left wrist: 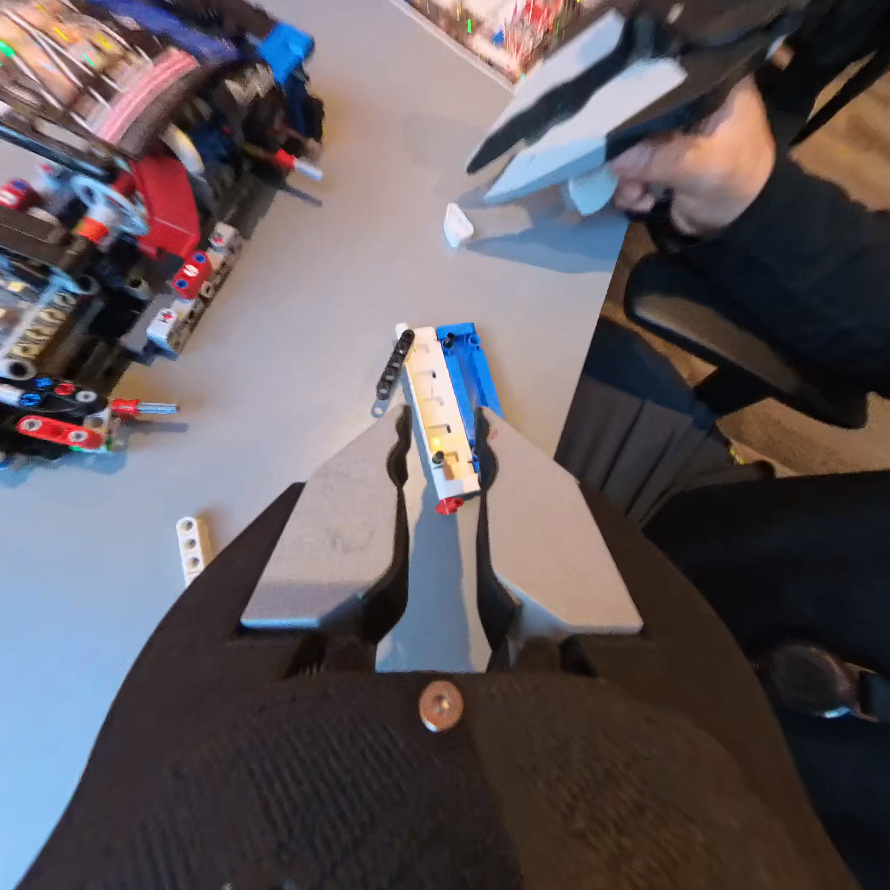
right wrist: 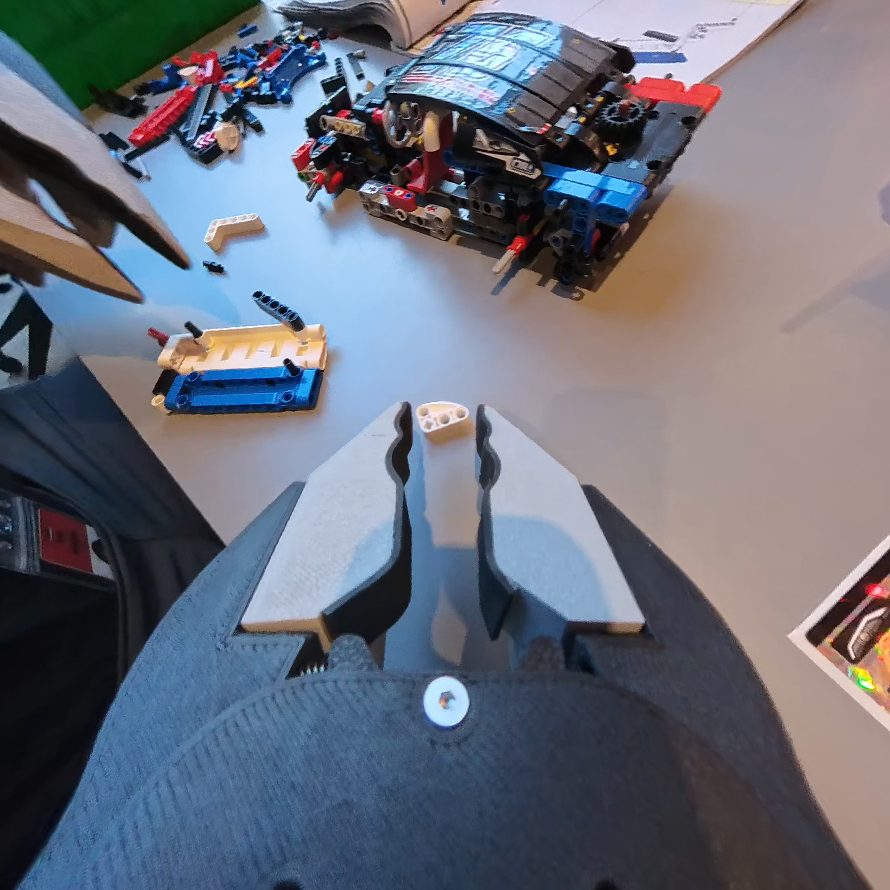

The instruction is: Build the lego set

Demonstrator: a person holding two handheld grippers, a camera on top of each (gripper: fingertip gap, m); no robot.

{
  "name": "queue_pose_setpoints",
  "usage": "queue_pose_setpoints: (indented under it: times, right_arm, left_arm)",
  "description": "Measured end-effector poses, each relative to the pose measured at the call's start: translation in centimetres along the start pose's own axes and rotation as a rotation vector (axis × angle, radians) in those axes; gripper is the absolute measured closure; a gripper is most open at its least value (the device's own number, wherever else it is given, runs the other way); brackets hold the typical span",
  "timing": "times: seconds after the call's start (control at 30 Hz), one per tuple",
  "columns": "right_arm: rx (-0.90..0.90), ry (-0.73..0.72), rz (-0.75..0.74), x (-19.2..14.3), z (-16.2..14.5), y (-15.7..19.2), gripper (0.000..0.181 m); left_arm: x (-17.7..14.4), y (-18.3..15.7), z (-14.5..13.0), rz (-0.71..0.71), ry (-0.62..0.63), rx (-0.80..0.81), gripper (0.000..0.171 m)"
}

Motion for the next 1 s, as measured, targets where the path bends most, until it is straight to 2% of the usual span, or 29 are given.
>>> queue_pose_setpoints:
  times: [0.1, 0.33, 0.43, 0.57, 0.8, 1.0]
  right_arm:
    - [-0.065, 0.027, 0.011, 0.2, -0.2, 0.6, 0.156]
    - [-0.159, 0.142, -0.029, 1.1, -0.5, 0.8, 0.147]
    - [-0.218, 0.147, -0.057, 1.2, -0.4, 0.5, 0.147]
    - [-0.287, 0.195, -0.034, 2.0, -0.3, 0.4, 0.147]
    - [-0.315, 0.202, 0.020, 2.8, 0.2, 0.0, 0.159]
    - [-0.380, 0.200, 0.068, 2.8, 0.0, 0.8, 0.159]
  left_arm:
    - [1.2, 0.1, -0.3, 0.006, 0.088, 0.008, 0.151]
    - [2.1, 0.6, 0.5, -0.004, 0.168, 0.035, 0.151]
    - [2.7, 0.7, 0.4, 0.000, 0.212, 0.054, 0.150]
    - [3.3, 0.8, 0.1, -0.014, 0.239, 0.051, 0.149]
    - [4.2, 1.5, -0.4, -0.017, 0.320, 0.104, 0.149]
    - [4.2, 2.3, -0.1, -0.105, 0.358, 0.167, 0.159]
Point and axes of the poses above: each gripper's, where its closed fingertips meet, x out along the fingers, z out of its top, y = z × x across the jaws, the point moved 9 cm from there along -x, back along the fingers, and after that the axes turned 3 degrees about -y, right-handed, at the moved point
